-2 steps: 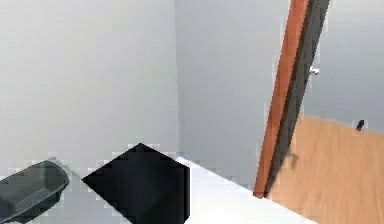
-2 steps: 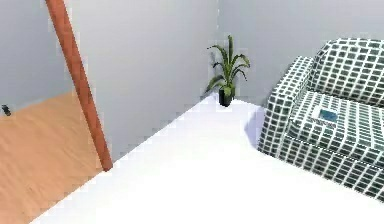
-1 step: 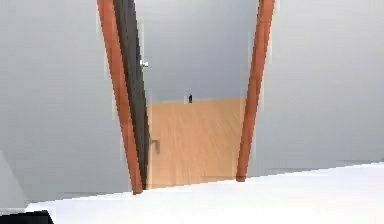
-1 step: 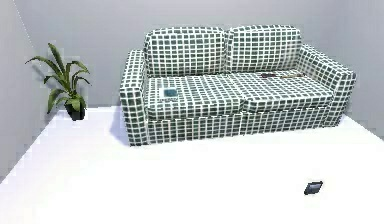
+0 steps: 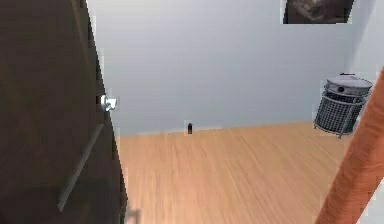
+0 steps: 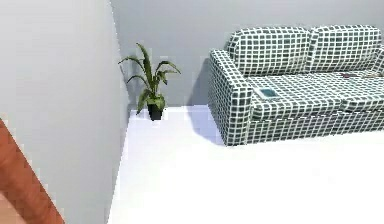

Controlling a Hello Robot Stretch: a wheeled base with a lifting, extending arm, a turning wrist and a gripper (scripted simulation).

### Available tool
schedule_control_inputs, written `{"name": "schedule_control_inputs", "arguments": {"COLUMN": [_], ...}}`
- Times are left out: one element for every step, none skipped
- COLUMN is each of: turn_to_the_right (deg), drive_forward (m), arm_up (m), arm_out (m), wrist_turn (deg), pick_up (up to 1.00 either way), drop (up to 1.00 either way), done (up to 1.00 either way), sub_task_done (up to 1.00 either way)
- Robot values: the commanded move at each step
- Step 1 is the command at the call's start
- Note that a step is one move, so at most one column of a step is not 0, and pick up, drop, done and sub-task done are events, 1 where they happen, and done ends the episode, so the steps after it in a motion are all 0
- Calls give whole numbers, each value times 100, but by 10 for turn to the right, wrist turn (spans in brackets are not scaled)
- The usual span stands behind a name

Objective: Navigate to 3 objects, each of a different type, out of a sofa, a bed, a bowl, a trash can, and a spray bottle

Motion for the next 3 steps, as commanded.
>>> {"name": "schedule_control_inputs", "arguments": {"turn_to_the_right": [30,0,90], "drive_forward": [0,60,0], "arm_up": [0,0,0], "arm_out": [0,0,0], "wrist_turn": [0,0,0], "pick_up": [0,0,0], "drop": [0,0,0], "done": [0,0,0], "sub_task_done": [0,0,0]}}
